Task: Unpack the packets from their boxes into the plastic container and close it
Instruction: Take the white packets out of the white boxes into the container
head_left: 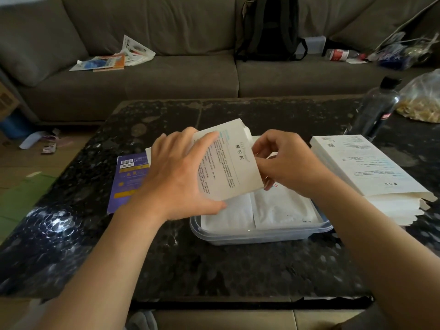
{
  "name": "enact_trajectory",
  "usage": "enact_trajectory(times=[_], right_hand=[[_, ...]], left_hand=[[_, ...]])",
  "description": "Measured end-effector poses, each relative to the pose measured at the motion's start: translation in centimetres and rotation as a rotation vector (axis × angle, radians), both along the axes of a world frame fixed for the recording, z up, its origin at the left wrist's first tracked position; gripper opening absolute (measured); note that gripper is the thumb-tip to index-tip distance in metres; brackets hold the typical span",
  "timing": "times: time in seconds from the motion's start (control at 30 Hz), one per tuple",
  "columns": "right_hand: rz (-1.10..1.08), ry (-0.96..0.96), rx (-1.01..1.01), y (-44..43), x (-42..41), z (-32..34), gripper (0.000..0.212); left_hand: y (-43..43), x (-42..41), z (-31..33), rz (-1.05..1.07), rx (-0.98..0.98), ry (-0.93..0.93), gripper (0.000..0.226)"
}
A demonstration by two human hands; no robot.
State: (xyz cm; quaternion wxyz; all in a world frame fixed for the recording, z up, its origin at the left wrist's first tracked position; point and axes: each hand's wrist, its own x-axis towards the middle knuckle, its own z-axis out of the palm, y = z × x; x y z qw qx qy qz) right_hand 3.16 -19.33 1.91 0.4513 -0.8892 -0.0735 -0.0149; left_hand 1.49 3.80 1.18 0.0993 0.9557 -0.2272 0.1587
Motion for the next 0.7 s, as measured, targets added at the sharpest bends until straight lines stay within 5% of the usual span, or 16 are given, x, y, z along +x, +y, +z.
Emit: enact_trajectory(times=[0.23, 0.47, 0.7], right_hand=[[0.009, 0.004, -0.19, 0.4, 1.3, -0.9, 0.027], [-0.008, 0.06, -0.051, -0.2, 1.4, -0.7, 0.007], [-0.055, 0.078, 0.118, 0.1, 1.1, -0.3, 0.019]], left_hand=[[-1.0, -0.5, 0.1, -0.035, 0.049, -0.086, 0.119], [-0.7, -0.2, -0.1, -0.022, 0.023, -0.093, 0.118], [0.1, 0.2, -0.1, -0.01, 0.005, -0.085, 0.119]])
